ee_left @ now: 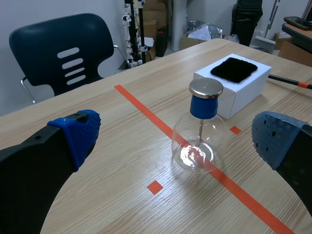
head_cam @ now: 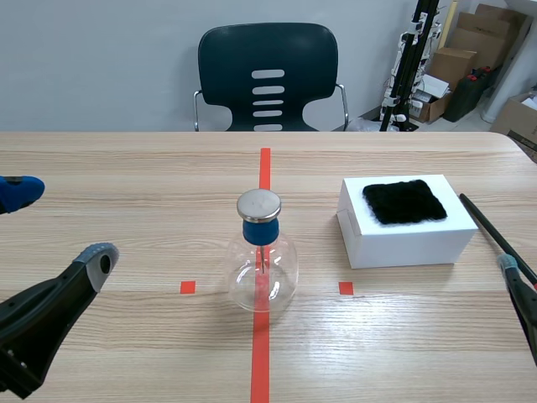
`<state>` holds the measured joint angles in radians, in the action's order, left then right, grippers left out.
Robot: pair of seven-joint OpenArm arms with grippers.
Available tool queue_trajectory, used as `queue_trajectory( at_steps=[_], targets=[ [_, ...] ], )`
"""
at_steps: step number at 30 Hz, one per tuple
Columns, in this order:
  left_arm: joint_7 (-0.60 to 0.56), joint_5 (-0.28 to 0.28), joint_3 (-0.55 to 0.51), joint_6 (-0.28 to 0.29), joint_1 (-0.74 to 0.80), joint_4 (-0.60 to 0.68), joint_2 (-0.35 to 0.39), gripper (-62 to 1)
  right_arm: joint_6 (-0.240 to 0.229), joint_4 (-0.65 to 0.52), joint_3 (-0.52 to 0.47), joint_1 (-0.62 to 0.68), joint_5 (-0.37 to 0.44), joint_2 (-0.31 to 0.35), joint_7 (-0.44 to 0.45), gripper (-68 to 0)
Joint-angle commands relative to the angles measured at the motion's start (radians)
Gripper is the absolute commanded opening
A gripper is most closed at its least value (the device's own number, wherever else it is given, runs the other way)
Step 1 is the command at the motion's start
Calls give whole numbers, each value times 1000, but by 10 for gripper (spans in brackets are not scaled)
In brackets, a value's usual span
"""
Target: Do the electroscope experiment. return to the home posture
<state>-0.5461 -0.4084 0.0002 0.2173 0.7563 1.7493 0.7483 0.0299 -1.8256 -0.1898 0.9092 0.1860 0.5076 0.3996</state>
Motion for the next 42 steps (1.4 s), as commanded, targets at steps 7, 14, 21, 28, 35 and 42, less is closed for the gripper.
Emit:
queue_trajectory(
  at_steps=[7, 14, 21, 28, 35, 42],
  targets=[
    [-11, -6, -8, 2, 8, 11, -5, 14, 4, -21, -8, -9, 0, 14, 10, 4],
    [-10, -6, -8, 2, 8, 11, -5, 14, 4, -24, -8, -9, 0, 13, 8, 4],
    [-11, -6, -8, 2, 8, 11, -5, 14, 4, -53, -9, -9, 1, 13, 7, 4],
    [-24, -6, -8, 2, 5, 0, -5, 14, -4, -137, -14, 30, 2, 13, 7, 4],
    [-93, -6, -7, 6, -29, -77, -5, 14, -40, -238, -82, 122, 16, 16, 11, 4],
    [-153, -6, 22, 19, -112, -197, -10, 14, -46, -240, -100, 124, 54, 1, 49, 4]
  ],
)
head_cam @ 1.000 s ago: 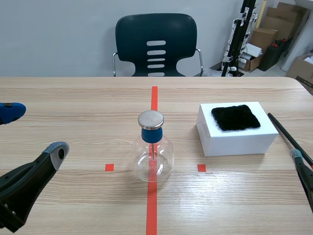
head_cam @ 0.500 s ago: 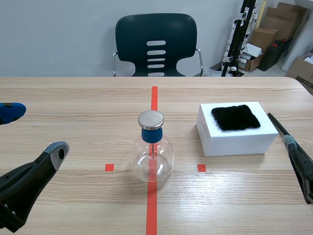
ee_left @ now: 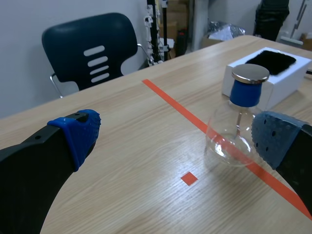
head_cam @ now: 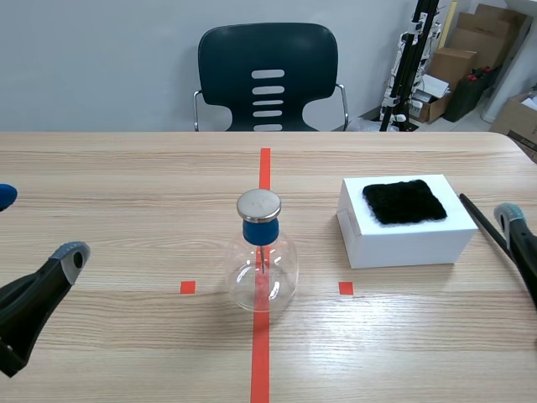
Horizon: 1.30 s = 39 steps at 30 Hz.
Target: Do the electroscope experiment. return to the home posture
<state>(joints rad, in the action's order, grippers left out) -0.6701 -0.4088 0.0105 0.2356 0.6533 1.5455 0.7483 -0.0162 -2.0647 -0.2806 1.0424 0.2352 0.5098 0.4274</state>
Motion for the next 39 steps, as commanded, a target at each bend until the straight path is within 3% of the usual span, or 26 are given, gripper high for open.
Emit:
queue_trajectory(
  at_steps=[1, 6, 12, 20, 27, 31, 35, 39],
  targets=[
    [-48, -6, 18, 0, -20, -9, -11, 14, -3, -1, -9, -9, 6, -11, 21, 4],
    [-77, -6, 65, 26, -90, -77, -17, 14, -28, -1, -10, -34, 12, -66, -8, 4],
    [-153, -6, 144, 48, -187, -175, -19, 14, -140, -1, -9, -34, 10, -129, -29, 4],
    [-206, -6, 288, 47, -299, -286, -19, 14, -283, -1, -9, -8, -196, -245, 14, 4],
    [-291, -6, 374, 47, -380, -387, -51, 14, -326, -1, -8, 3, -318, -330, 59, 4],
    [-339, -6, 401, 48, -421, -451, -83, 14, -336, -1, -6, 3, -319, -367, 60, 4],
    [-362, -6, 426, 48, -451, -504, -108, 14, -399, -1, -5, 3, -356, -392, 62, 4],
    [-382, -7, 437, 48, -466, -540, -126, 14, -404, -1, 15, 3, -375, -402, 61, 4]
  ],
)
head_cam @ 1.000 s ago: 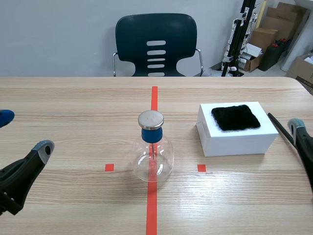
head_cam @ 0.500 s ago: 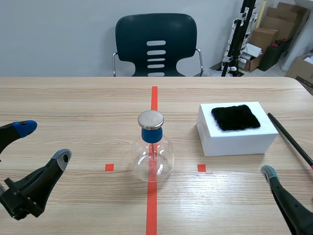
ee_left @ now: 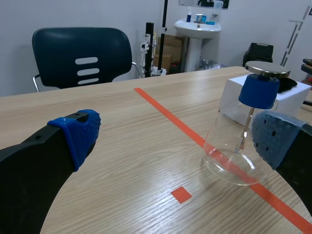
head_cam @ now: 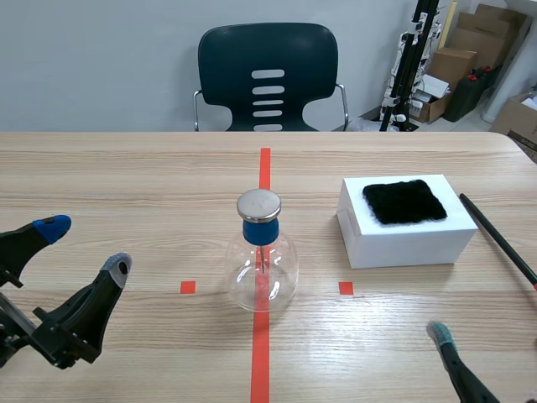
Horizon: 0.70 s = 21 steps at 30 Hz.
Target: Do the electroscope experiment. return to the home posture
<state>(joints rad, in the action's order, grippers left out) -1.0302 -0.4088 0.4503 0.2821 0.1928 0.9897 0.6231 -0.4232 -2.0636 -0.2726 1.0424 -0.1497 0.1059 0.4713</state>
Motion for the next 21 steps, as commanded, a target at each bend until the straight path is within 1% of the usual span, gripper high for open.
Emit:
queue_trajectory(
  at_steps=[1, 3, 18, 21],
  targets=[
    [-26, -8, -2, 1, -8, 9, -5, 14, 3, -2, 11, 3, 3, 2, 18, 4],
    [-28, -18, -2, 1, -11, -3, -11, 14, 3, -2, 17, 3, -8, 2, 18, 4],
    [-30, -17, -2, 1, -13, -12, -24, 14, 3, -2, 17, 2, -8, 5, 6, 4],
    [-79, -17, -2, 1, -4, -11, -16, 14, 3, -2, 17, 2, -8, 5, 7, 4]
  ],
)
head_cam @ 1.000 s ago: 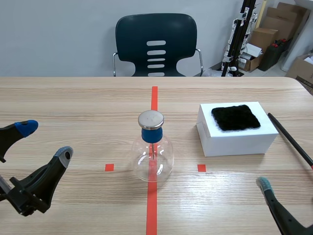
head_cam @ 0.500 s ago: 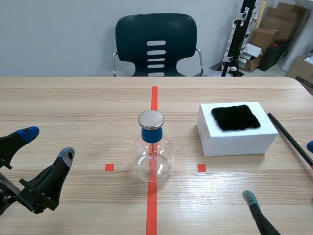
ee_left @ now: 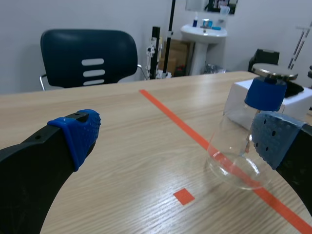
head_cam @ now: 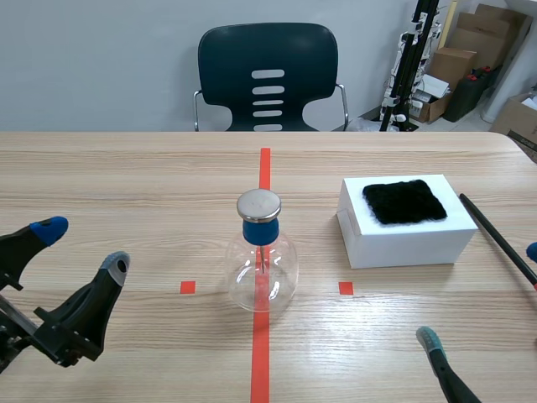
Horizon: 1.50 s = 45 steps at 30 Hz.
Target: Do the electroscope experiment. return to the home posture
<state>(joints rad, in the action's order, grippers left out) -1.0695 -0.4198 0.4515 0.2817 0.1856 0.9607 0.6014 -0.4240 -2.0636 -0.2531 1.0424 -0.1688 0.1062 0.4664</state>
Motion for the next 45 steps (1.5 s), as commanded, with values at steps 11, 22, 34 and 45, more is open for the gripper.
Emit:
queue_trajectory(
  at_steps=[11, 22, 34, 45],
  targets=[
    [118, -6, -128, -61, 269, 304, 176, 14, 4, -2, -3, 2, 11, 5, 12, 4],
    [349, -5, -404, -108, 563, 663, 200, 14, 4, -2, -3, 2, 12, 5, 12, 4],
    [440, -6, -594, -108, 763, 846, 188, 14, 4, -2, -3, 2, 12, 5, 19, 4],
    [443, -6, -701, -107, 851, 860, 140, 14, 4, -2, -3, 2, 11, 5, 19, 4]
  ],
)
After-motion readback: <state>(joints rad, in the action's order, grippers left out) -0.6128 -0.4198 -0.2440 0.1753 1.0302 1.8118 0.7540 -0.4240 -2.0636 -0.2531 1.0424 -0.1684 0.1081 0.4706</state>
